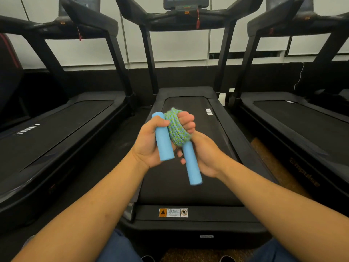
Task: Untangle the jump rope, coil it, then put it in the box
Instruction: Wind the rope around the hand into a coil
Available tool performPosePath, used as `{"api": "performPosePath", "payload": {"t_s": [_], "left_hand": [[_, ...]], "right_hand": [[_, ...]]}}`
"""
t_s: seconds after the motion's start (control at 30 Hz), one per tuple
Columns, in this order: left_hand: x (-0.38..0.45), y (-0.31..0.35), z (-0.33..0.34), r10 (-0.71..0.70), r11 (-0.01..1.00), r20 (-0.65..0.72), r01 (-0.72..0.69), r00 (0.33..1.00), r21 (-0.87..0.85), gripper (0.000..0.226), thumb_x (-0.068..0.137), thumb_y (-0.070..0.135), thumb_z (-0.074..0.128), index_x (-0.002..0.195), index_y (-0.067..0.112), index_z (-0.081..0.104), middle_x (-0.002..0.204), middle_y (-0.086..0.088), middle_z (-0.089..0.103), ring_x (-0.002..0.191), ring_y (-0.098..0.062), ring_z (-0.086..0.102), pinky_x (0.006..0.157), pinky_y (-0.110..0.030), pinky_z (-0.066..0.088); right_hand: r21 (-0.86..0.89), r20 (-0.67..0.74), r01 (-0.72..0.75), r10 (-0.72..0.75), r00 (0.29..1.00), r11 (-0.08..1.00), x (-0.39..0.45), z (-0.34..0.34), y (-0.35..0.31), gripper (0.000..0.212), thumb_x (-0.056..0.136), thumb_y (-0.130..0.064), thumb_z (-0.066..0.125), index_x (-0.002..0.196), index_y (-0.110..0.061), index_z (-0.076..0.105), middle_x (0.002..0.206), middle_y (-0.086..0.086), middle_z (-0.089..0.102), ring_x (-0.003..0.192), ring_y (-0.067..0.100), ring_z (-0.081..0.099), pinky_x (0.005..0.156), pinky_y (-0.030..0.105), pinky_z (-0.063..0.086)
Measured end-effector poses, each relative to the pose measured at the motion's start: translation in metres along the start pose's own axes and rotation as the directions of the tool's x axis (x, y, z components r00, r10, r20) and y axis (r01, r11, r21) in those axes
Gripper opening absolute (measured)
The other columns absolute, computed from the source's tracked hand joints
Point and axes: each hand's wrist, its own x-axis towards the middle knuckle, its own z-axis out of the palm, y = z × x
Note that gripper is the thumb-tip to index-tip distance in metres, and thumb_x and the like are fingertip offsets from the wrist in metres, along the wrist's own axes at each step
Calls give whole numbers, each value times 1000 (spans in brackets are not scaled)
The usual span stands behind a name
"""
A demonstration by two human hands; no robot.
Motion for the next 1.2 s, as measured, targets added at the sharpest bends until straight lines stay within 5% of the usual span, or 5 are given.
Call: {"api": "performPosePath", "payload": {"t_s": [0.23,0.57,0.73,0.93,1.2], "left_hand": [[1,9,-11,67,988,-210,-36,975,150,37,88,14,46,116,-4,61,106,-13,74,96,-22,73,90,-33,58],[-6,12,-21,-61,974,-206,103,977,202,28,74,32,69,82,5,71,63,-4,63,55,-15,57,67,-29,53],[-9,12,-30,-174,959,-131,198,976,202,36,60,32,84,82,5,73,62,-5,66,60,-20,62,64,-35,56],[-8,11,-29,-204,967,-162,224,966,118,28,72,29,76,83,4,75,69,-5,69,65,-19,67,76,-35,59],[-2,16,-21,-137,912,-379,266,915,313,16,82,16,71,87,1,71,76,-8,67,69,-18,67,73,-37,59]], "right_hand": [[-178,4,-104,106,994,978,-5,0,-5,31,108,-25,44,128,-3,54,85,13,65,59,22,58,56,36,54],[89,31,-182,180,983,979,-3,14,2,61,103,-57,41,124,-6,66,94,11,63,67,23,59,50,30,47],[12,47,-63,63,997,998,-5,18,0,39,100,-50,54,82,-21,73,72,-3,58,66,17,54,52,25,44],[-94,-110,44,-54,992,995,4,19,10,34,102,-44,56,85,-14,60,71,0,58,54,14,52,46,24,45],[-224,-289,81,-146,946,971,17,18,14,34,102,-40,58,85,-12,60,73,5,60,51,13,52,46,28,47]]}}
